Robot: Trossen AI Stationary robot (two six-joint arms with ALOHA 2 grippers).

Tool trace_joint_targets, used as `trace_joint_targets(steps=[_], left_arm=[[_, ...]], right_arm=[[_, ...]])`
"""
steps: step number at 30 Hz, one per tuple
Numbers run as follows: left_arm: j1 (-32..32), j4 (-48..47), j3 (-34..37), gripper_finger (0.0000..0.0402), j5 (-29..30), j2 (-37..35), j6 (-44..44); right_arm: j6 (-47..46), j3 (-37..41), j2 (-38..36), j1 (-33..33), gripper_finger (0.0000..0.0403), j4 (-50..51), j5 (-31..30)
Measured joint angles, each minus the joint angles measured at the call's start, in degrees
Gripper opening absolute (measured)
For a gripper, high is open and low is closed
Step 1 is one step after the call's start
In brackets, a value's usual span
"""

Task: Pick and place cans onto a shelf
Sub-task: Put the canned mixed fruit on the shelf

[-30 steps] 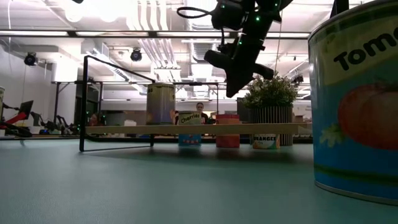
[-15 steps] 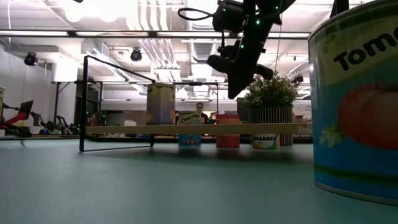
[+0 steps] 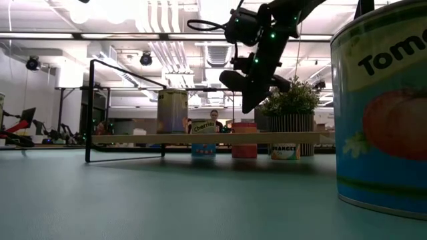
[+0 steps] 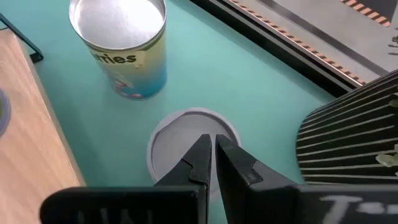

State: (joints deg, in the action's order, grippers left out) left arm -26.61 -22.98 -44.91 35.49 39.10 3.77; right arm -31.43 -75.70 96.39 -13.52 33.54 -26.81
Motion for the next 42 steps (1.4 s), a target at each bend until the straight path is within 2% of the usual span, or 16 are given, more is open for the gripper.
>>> trace_joint_targets(steps=[7,17,21,34,38,42], left_arm=[[0.00,-0.02,0.02,0.0000,-0.01,0.16,-0.28],[0.00,-0.35,0.02,0.0000,-0.01,0.56,-0.28],[0.00,-0.33,0.02,0.0000,-0.01,0.56,-0.27],[0.00,-0.22,0.02,0.0000,-0.02,0.56,-0.26],[0.00,-0.15,0.02,0.0000,-0.03,0.56,-0.26],[0.00,-0.15,0.02,0.0000,-0.03,0.56,-0.26]], right_arm=[[-3.04,-1.10,-0.65,-0.13,0.0013,0.08,3.20],[-3.74,-2.71,-0.65,-0.40,0.0023,0.03,3.26],[-4.58,-2.76,-0.65,-0.42,0.0069,0.04,3.26],[-7.60,-2.77,-0.65,-0.42,0.0280,0.04,3.28],[-7.62,-2.29,-0.65,-0.42,0.0326,0.04,3.20],[-8.74,-1.39,-0.65,-0.42,0.0354,0.00,2.80]])
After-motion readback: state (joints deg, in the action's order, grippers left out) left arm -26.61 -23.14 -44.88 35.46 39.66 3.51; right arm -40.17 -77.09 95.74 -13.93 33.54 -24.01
